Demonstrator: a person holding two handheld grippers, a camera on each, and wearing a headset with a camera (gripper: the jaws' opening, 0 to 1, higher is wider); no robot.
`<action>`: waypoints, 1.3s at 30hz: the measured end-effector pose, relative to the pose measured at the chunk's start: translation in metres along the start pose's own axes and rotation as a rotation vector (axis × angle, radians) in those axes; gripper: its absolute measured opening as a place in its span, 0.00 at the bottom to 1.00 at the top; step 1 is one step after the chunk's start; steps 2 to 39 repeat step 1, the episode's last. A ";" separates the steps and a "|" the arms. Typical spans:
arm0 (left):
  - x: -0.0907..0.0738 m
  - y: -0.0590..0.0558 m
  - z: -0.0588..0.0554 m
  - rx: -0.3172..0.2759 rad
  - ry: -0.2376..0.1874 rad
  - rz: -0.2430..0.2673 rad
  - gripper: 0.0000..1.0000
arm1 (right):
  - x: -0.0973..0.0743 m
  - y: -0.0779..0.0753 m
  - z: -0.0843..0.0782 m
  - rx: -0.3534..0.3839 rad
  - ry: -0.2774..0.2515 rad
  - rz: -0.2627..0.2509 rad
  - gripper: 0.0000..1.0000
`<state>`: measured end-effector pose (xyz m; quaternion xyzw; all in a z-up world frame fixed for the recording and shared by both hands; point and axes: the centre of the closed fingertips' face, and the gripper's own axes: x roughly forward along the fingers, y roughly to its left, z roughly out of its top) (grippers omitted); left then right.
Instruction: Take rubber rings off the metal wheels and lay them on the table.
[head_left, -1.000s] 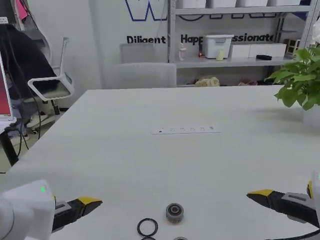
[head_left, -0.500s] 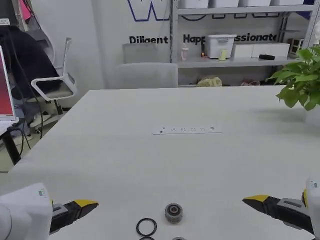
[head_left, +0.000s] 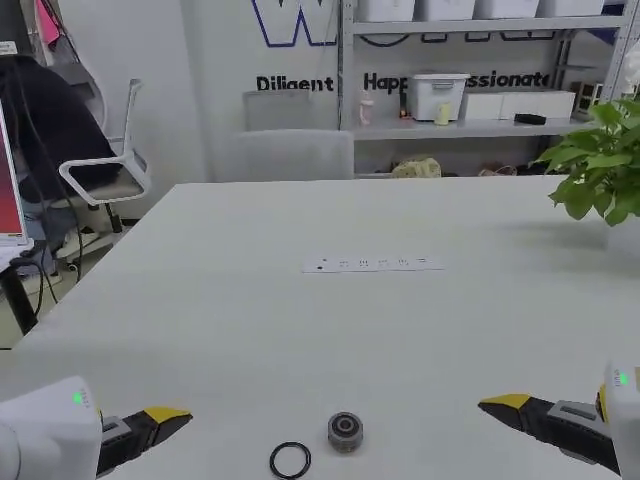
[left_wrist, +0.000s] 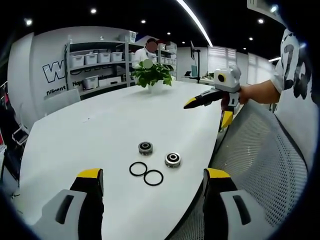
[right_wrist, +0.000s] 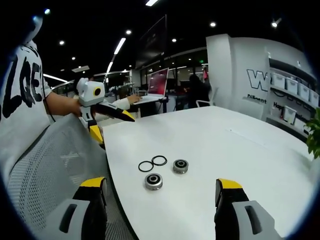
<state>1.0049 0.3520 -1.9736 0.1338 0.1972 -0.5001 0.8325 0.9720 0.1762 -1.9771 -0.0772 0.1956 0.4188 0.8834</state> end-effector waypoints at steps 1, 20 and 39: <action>0.000 0.000 0.000 0.000 0.000 0.000 0.80 | 0.000 0.000 0.000 0.000 0.000 0.000 0.89; 0.000 0.000 0.000 0.000 0.000 0.000 0.80 | 0.000 0.000 0.000 0.000 0.000 0.000 0.89; 0.000 0.000 0.000 0.000 0.000 0.000 0.80 | 0.000 0.000 0.000 0.000 0.000 0.000 0.89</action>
